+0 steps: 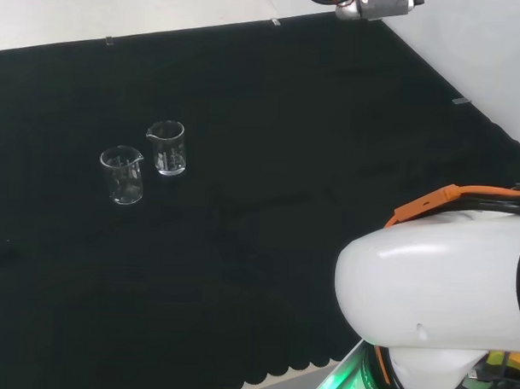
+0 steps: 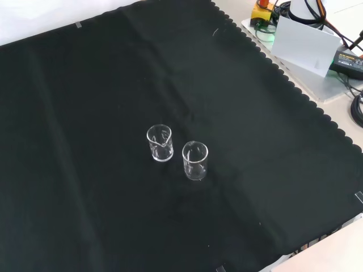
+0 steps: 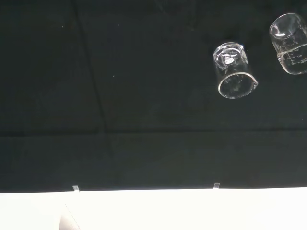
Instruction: Pick up the beaker on the right.
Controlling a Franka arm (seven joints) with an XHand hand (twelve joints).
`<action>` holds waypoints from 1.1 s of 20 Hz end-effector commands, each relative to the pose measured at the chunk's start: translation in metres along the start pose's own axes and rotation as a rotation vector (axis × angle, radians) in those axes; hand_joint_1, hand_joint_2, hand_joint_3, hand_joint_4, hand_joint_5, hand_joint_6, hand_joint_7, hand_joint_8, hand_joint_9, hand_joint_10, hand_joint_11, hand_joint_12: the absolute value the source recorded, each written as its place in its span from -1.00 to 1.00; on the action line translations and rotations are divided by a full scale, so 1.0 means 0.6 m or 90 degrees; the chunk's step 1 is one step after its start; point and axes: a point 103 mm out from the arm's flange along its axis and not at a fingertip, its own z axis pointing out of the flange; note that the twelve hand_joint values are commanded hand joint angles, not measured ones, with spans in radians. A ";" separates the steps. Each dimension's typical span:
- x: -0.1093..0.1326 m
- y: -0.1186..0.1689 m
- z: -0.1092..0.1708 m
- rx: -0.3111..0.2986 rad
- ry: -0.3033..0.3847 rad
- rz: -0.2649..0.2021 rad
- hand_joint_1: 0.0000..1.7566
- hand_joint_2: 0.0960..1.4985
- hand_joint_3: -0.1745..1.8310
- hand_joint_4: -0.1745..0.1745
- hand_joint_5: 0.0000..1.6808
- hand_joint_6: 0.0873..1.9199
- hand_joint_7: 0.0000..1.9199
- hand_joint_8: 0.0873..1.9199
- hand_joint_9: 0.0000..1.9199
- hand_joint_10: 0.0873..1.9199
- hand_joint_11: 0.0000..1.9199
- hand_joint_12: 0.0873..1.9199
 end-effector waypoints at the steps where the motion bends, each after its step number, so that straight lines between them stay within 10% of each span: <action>1: -0.003 0.001 0.001 -0.002 -0.001 0.001 -0.98 0.59 -0.31 -0.01 -0.84 -0.87 -0.98 -0.60 -0.92 -0.45 -1.00 -0.25; 13: -0.008 0.018 0.026 0.023 0.009 0.002 -1.00 0.75 -0.52 0.01 -0.76 -1.00 -0.96 -0.66 -0.92 -0.49 -1.00 -0.27; 22: -0.079 0.054 0.075 0.050 0.050 0.056 -0.96 0.69 -0.59 -0.01 -0.81 -1.00 -0.96 -0.67 -0.93 -0.49 -1.00 -0.30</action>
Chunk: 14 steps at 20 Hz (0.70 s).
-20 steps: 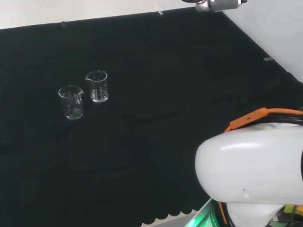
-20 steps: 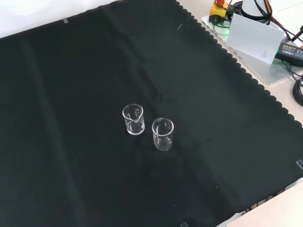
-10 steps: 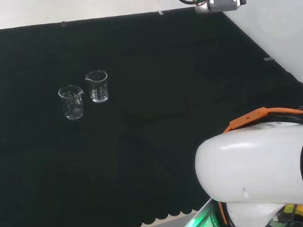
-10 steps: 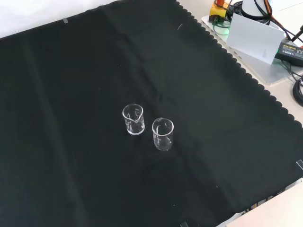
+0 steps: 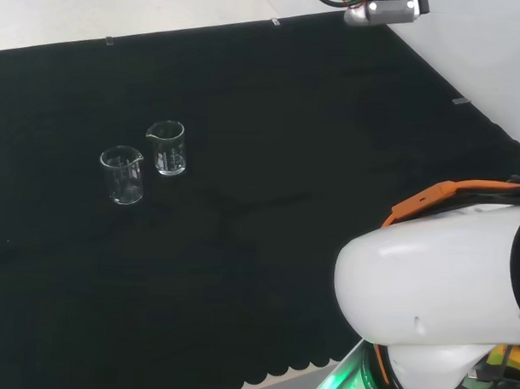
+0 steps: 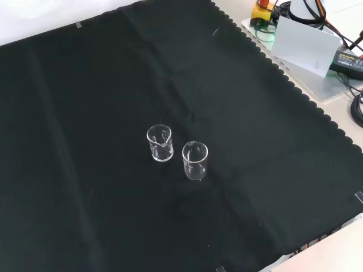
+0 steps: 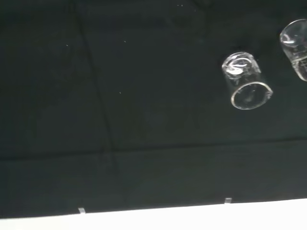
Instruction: Pick up the beaker on the right.
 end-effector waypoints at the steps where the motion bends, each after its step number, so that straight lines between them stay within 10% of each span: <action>1: -0.033 0.035 0.040 0.014 0.032 0.032 -0.95 0.68 -0.59 -0.01 -0.81 -1.00 -0.95 -0.67 -0.93 -0.49 -1.00 -0.31; 14: -0.075 0.223 0.198 0.026 0.118 -0.030 -0.89 0.64 -0.61 -0.03 -0.83 -1.00 -0.96 -0.68 -0.93 -0.49 -1.00 -0.31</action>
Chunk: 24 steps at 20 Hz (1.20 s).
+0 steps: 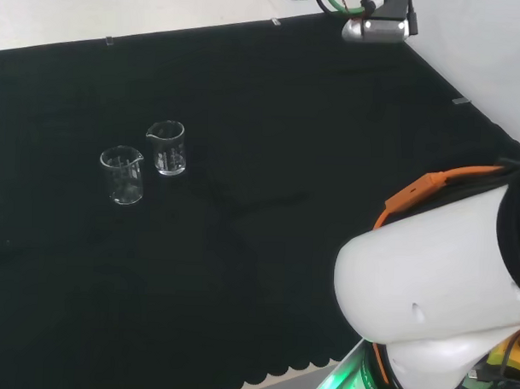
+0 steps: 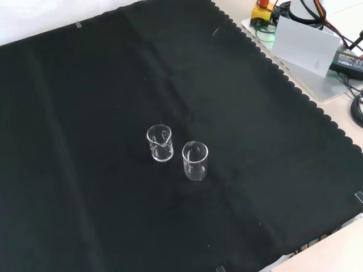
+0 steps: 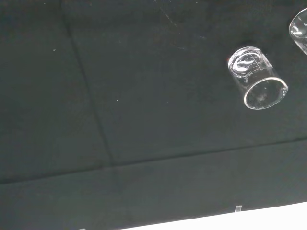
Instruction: Pick up the beaker on the right.
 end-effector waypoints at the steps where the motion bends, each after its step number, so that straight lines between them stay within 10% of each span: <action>1: -0.052 0.159 0.124 0.008 0.076 -0.046 -0.89 0.64 -0.61 -0.03 -0.83 -1.00 -0.96 -0.68 -0.93 -0.49 -1.00 -0.31; 24: -0.017 0.359 0.371 0.082 0.166 -0.125 -0.84 0.52 -0.65 -0.03 -0.85 -1.00 -0.96 -0.68 -0.93 -0.49 -1.00 -0.33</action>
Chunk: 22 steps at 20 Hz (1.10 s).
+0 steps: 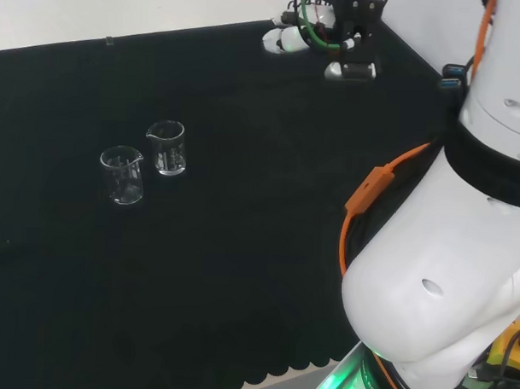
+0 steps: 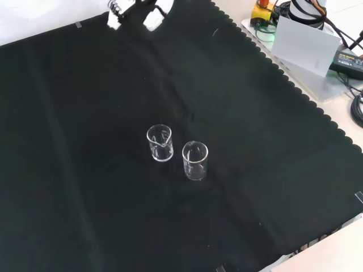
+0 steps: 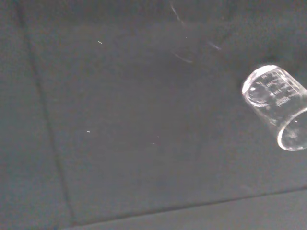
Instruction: Pick up the beaker on the right.
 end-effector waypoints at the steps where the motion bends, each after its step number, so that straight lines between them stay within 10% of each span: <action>1: -0.010 0.175 0.164 0.003 0.125 -0.044 -0.83 0.51 -0.65 -0.03 -0.85 -1.00 -0.95 -0.68 -0.93 -0.49 -1.00 -0.33; 22: 0.012 0.192 0.290 0.049 0.210 -0.126 -0.70 0.27 -0.71 -0.06 -0.83 -1.00 -0.91 -0.64 -0.84 -0.47 -1.00 -0.22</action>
